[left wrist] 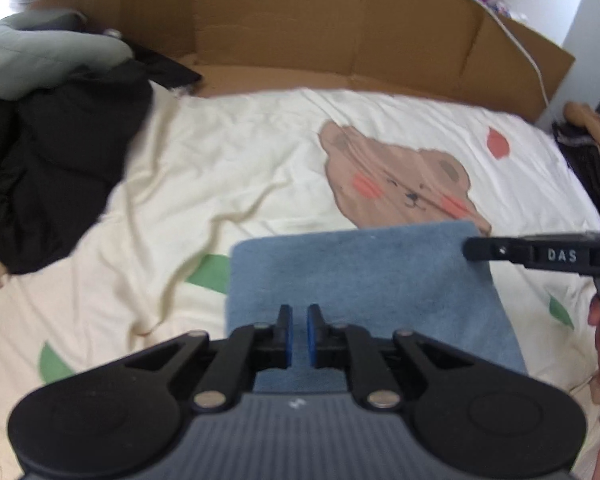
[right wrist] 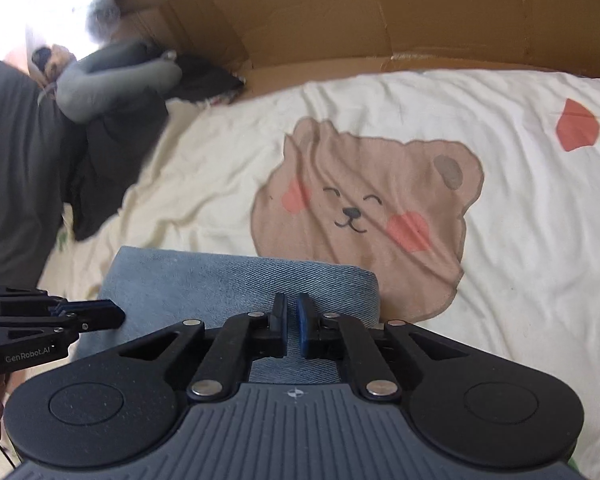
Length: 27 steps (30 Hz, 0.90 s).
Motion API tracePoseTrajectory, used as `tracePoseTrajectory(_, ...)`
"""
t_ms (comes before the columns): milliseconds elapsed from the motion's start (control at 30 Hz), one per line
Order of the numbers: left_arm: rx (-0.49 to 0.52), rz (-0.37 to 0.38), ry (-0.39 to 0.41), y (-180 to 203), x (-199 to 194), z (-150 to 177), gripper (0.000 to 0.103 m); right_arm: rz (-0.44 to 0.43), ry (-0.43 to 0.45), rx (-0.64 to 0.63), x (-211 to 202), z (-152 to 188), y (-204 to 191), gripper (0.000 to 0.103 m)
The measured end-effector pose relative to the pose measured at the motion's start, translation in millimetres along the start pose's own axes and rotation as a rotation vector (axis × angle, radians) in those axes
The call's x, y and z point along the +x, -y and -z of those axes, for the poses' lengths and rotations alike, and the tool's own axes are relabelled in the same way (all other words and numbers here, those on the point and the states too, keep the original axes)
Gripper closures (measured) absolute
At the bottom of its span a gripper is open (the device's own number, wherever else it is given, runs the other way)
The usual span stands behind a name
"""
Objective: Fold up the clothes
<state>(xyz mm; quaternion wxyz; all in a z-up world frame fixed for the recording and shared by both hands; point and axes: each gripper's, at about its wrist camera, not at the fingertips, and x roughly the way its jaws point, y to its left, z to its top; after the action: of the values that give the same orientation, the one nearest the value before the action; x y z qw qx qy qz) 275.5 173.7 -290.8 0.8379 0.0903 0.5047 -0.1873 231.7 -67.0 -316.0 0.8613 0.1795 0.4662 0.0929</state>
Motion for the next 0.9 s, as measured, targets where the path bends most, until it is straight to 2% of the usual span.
tracePoseTrajectory(100, 0.019, -0.032, 0.013, 2.1, 12.2, 9.5, 0.091, -0.044, -0.017, 0.065, 11.2, -1.4, 15.7, 0.100)
tracePoseTrajectory(167, 0.007, -0.046, 0.031, -0.3, 15.4, 13.0, 0.086, -0.066, -0.019, 0.090, 13.4, -1.1, 21.2, 0.100)
tracePoseTrajectory(267, -0.037, -0.060, 0.041, -7.1, 18.0, 12.5, 0.082, -0.065, -0.014, 0.110, 8.3, -0.8, 19.7, 0.100)
tracePoseTrajectory(433, -0.063, -0.073, 0.034, -11.4, 9.1, 10.7, 0.083, -0.055, -0.021, 0.106, -8.2, 7.4, 14.7, 0.099)
tracePoseTrajectory(633, -0.036, -0.027, 0.014, -6.7, -16.3, 35.6, 0.085, -0.061, -0.059, 0.061, -26.1, 34.4, -0.2, 0.099)
tracePoseTrajectory(800, -0.039, 0.011, -0.026, -1.3, -30.3, 61.8, 0.085, -0.074, -0.132, 0.006, -40.7, 69.2, -22.4, 0.100)
tracePoseTrajectory(900, -0.026, -0.021, -0.037, 3.1, -36.6, 74.2, 0.085, -0.081, -0.154, -0.011, -52.8, 89.9, -34.0, 0.100)
